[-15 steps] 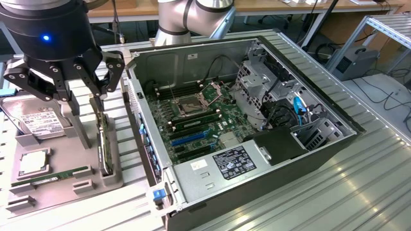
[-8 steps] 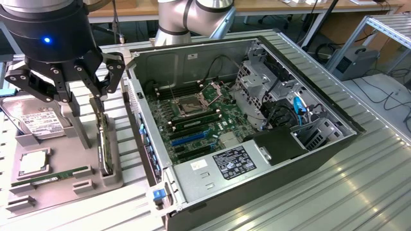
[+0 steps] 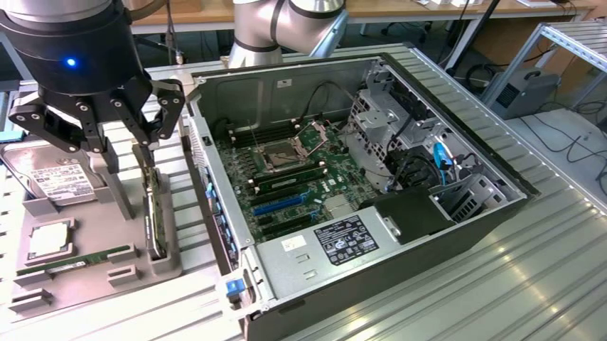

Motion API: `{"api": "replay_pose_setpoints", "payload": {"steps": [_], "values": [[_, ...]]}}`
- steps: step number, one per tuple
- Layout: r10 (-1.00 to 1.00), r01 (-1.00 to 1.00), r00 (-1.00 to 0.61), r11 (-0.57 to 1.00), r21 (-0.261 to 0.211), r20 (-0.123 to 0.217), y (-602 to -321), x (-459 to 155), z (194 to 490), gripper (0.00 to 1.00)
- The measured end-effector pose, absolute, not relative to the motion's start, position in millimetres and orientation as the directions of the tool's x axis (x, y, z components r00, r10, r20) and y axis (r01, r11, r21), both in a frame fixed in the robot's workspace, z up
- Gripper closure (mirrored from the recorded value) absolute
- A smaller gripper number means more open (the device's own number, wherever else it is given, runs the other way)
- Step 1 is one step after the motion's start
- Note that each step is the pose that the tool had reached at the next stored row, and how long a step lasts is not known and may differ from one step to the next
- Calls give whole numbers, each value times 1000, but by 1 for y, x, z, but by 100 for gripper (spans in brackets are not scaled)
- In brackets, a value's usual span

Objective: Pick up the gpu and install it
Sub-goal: 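Pick up the gpu and move the gpu toward the slot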

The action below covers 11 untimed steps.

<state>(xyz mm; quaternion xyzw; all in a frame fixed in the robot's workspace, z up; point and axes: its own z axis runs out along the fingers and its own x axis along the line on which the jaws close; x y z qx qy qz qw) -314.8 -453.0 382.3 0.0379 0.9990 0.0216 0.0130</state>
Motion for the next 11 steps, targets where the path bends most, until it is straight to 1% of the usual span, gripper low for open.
{"api": "replay_pose_setpoints", "payload": {"steps": [11], "values": [[76, 75, -997, 996, 44, -24, -453, -315, 379, 58]]}}
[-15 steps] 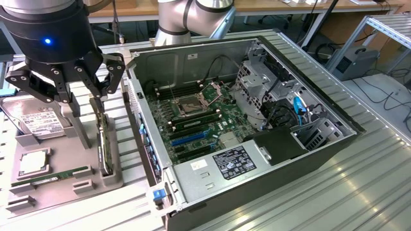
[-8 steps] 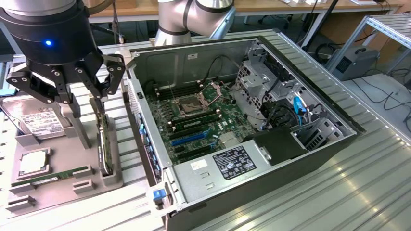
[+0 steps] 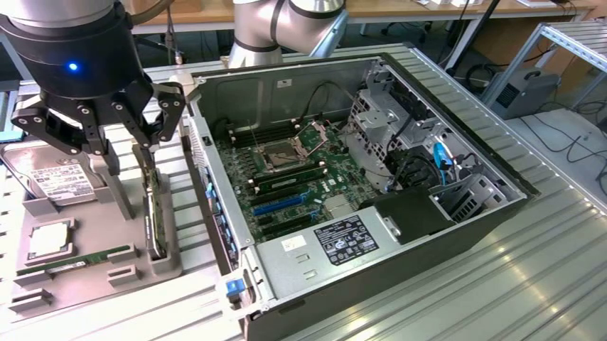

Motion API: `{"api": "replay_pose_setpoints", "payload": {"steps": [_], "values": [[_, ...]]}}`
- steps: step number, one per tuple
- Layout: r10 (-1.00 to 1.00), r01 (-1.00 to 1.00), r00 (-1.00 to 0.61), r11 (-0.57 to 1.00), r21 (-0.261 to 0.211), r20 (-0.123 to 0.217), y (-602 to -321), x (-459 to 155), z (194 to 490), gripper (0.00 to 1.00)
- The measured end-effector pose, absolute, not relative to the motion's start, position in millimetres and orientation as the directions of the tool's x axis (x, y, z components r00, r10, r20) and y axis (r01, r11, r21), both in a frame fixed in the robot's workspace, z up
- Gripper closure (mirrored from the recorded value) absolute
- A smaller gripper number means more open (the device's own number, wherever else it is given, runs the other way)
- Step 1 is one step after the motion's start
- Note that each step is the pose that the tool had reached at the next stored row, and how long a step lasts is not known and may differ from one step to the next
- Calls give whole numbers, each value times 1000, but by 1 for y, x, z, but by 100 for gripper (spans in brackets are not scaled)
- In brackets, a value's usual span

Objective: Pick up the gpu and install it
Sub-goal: 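Pick up the gpu and move the gpu toward the slot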

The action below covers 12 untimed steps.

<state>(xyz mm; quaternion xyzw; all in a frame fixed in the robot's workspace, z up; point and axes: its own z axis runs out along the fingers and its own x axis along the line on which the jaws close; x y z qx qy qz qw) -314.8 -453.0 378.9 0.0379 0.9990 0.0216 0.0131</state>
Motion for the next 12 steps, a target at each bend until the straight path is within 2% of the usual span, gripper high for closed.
{"api": "replay_pose_setpoints", "payload": {"steps": [12], "values": [[76, 75, -997, 996, 44, -24, -453, -315, 376, 58]]}}
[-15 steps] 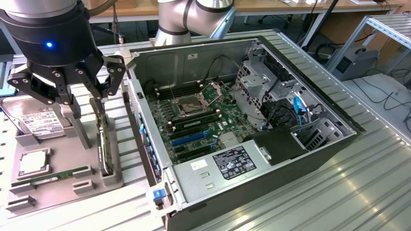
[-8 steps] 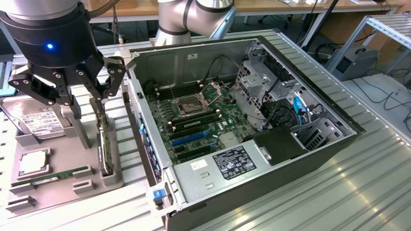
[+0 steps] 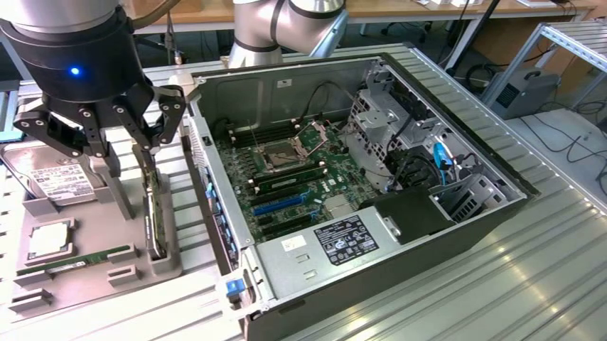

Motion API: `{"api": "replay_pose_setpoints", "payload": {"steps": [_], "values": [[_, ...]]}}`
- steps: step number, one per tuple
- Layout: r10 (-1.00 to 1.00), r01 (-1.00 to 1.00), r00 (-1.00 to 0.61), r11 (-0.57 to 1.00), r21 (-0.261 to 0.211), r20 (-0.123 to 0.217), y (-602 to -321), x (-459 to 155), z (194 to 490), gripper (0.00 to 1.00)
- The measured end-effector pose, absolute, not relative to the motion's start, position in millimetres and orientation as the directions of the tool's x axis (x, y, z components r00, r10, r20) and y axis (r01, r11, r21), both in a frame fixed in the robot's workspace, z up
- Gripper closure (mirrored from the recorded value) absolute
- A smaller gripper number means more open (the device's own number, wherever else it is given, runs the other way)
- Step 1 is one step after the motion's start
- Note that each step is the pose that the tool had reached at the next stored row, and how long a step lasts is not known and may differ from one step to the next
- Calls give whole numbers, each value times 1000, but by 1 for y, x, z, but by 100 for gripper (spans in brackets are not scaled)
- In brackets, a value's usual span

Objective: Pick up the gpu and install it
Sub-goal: 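Pick up the gpu and move the gpu toward the slot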

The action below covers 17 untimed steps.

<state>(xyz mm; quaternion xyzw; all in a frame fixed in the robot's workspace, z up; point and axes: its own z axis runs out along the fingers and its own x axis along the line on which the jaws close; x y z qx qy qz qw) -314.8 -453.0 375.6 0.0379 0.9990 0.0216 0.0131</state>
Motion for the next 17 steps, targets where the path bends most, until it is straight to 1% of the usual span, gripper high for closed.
{"api": "replay_pose_setpoints", "payload": {"steps": [17], "values": [[76, 75, -997, 996, 44, -25, -453, -315, 370, 58]]}}
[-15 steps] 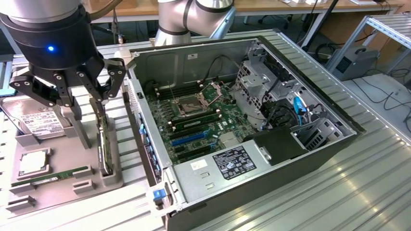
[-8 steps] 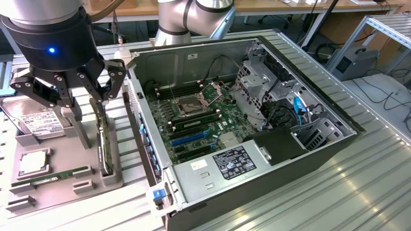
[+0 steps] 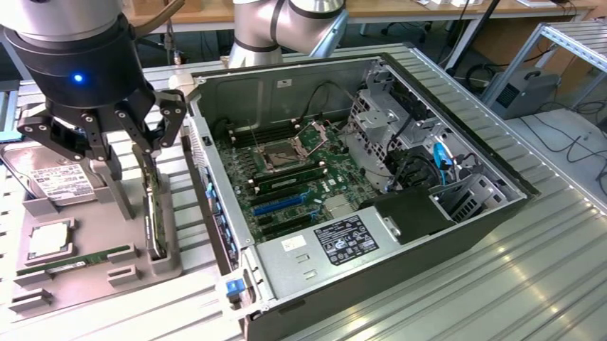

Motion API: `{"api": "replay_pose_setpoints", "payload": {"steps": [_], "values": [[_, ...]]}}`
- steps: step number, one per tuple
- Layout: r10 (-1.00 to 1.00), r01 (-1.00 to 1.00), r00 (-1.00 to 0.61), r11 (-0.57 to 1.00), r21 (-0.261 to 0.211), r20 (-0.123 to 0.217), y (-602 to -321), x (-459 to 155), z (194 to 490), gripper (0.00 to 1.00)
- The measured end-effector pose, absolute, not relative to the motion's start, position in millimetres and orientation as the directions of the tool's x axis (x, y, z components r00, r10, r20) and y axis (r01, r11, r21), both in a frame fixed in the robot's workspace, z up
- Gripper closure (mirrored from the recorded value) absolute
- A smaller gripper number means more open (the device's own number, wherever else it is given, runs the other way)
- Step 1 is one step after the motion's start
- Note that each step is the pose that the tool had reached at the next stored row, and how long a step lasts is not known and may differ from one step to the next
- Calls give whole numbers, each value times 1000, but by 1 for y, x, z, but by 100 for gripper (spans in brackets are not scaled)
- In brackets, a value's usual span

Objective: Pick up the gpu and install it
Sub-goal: 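Pick up the gpu and move the gpu toward the slot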

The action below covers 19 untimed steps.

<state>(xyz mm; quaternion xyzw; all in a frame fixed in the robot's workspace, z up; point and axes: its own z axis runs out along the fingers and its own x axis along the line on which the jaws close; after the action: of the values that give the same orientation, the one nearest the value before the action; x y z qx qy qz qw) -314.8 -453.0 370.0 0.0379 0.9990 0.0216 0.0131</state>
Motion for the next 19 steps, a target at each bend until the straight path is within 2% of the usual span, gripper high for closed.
{"api": "replay_pose_setpoints", "payload": {"steps": [19], "values": [[76, 75, -997, 996, 44, -24, -453, -315, 362, 58]]}}
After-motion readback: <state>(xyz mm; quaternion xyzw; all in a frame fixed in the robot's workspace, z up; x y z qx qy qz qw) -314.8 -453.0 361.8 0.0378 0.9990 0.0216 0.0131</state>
